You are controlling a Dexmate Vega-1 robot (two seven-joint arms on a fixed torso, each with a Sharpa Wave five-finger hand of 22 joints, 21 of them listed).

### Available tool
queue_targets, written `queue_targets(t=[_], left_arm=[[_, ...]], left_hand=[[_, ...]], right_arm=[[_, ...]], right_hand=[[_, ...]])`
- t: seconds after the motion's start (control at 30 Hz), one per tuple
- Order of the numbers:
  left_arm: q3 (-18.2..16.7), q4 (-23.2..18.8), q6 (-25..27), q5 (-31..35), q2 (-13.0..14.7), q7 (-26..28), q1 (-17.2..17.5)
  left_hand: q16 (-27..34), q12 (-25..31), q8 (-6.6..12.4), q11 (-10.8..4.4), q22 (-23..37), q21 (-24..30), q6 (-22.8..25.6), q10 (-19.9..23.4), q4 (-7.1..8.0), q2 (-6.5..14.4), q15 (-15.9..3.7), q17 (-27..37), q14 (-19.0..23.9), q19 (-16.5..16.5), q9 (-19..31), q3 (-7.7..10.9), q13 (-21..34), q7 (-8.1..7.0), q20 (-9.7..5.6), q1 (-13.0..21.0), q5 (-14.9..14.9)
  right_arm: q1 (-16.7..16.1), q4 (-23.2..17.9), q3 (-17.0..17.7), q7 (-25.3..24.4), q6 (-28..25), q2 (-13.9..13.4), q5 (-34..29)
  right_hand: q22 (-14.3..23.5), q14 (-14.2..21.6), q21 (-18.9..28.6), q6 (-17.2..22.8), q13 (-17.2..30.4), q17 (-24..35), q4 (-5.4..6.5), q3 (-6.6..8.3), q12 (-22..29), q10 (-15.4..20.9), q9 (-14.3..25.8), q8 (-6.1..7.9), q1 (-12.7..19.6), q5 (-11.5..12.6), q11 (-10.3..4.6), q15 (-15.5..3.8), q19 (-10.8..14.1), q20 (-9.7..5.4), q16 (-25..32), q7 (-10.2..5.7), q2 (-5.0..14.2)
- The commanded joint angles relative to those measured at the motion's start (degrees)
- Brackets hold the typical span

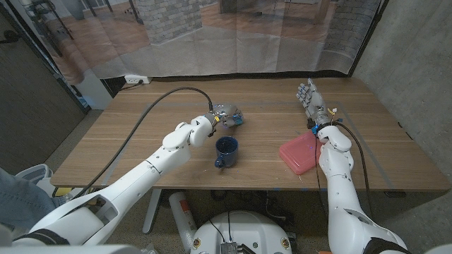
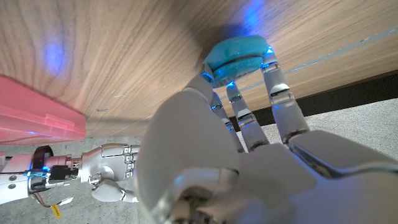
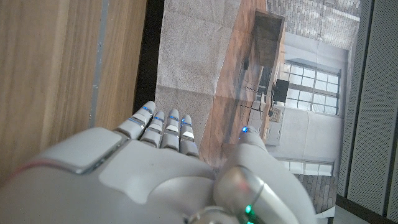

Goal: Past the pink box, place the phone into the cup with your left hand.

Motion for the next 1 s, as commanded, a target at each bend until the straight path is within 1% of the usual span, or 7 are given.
queue_targets(t=[0.03, 0.57, 0.8, 0.83, 0.87, 1.0], left_arm=[[-0.3, -1.0, -0.2, 0.3, 0.4, 0.1, -0.3], [-1.2, -2.4, -0.6, 0.1, 0.5, 0.7, 0.0], [-1.7, -3.2, -0.5, -0.2, 0.6, 1.0, 0.5], [-1.8, -3.3, -0.5, -0.2, 0.7, 1.2, 0.7], [-2.0, -3.3, -0.8, -0.5, 0.7, 1.2, 0.8], [-2.5, -4.2, -0.4, -0.8, 0.9, 1.0, 1.2]], left_hand=[[-0.1, -0.1, -0.12, 0.04, 0.2, -0.2, -0.1, -0.2, 0.21, -0.1, -1.86, 0.1, 0.0, 3.6, 0.1, 0.28, 0.2, 0.10, -3.57, 0.5, 0.5], [-0.4, -0.1, -0.29, 0.28, 0.2, -0.2, -0.2, -0.2, 0.40, -0.2, -1.69, 0.2, 0.1, 3.9, 0.2, 0.51, 0.4, 0.11, -3.54, 0.4, 0.4], [-0.4, -0.2, -0.30, 0.16, 0.2, -0.3, -0.2, -0.1, 0.42, -0.2, -1.70, 0.3, 0.2, 3.9, 0.2, 0.62, 0.5, 0.24, -3.58, 0.5, 0.4], [-0.5, -0.2, -0.32, 0.34, 0.2, -0.3, -0.2, -0.2, 0.43, -0.3, -1.63, 0.3, 0.3, 4.0, 0.2, 0.65, 0.5, 0.36, -3.58, 0.5, 0.4], [-0.5, -0.2, -0.32, 0.16, 0.2, -0.3, -0.2, -0.2, 0.45, -0.3, -1.68, 0.3, 0.3, 4.0, 0.2, 0.68, 0.5, 0.26, -3.57, 0.5, 0.4], [-0.5, -0.3, -0.34, 0.18, 0.2, -0.3, -0.2, -0.2, 0.47, -0.3, -1.68, 0.3, 0.3, 4.0, 0.2, 0.71, 0.5, 0.26, -3.61, 0.5, 0.4]], right_arm=[[-0.9, -2.0, -0.4, -0.7, -0.2, 0.3, 0.3], [-2.3, -4.6, -0.8, -1.2, -0.4, 0.6, 0.8], [-2.4, -5.2, -1.0, -1.4, -0.8, 0.6, 0.8], [-2.4, -5.3, -1.0, -1.3, -0.9, 0.6, 0.9], [-2.4, -5.3, -1.0, -1.3, -0.8, 0.5, 1.0], [-2.4, -5.4, -1.1, -1.5, -1.0, 0.6, 1.0]], right_hand=[[0.3, 0.4, 0.5, 0.2, 0.3, 0.2, -0.33, 0.26, 0.3, 0.5, 0.3, 0.34, -0.3, 0.3, 0.17, -0.03, 0.2, 0.10, 0.5, -0.32, 0.19], [0.3, 0.5, 0.5, 0.2, 0.3, 0.2, -0.38, 0.23, 0.2, 0.5, 0.3, 0.30, -0.4, 0.3, 0.21, 0.03, 0.1, 0.18, 0.5, -0.31, 0.22], [0.3, 0.5, 0.5, 0.2, 0.3, 0.2, -0.40, 0.22, 0.2, 0.5, 0.3, 0.31, -0.4, 0.3, 0.22, -0.02, 0.1, 0.17, 0.5, -0.29, 0.23], [0.3, 0.5, 0.5, 0.3, 0.3, 0.2, -0.40, 0.22, 0.2, 0.5, 0.3, 0.32, -0.4, 0.3, 0.21, -0.02, 0.1, 0.14, 0.5, -0.25, 0.23], [0.3, 0.5, 0.5, 0.3, 0.3, 0.2, -0.41, 0.22, 0.2, 0.4, 0.3, 0.32, -0.4, 0.3, 0.17, 0.01, 0.1, 0.16, 0.5, -0.25, 0.23], [0.3, 0.5, 0.5, 0.3, 0.3, 0.2, -0.42, 0.22, 0.2, 0.5, 0.3, 0.33, -0.4, 0.3, 0.15, -0.03, 0.1, 0.15, 0.5, -0.23, 0.25]])
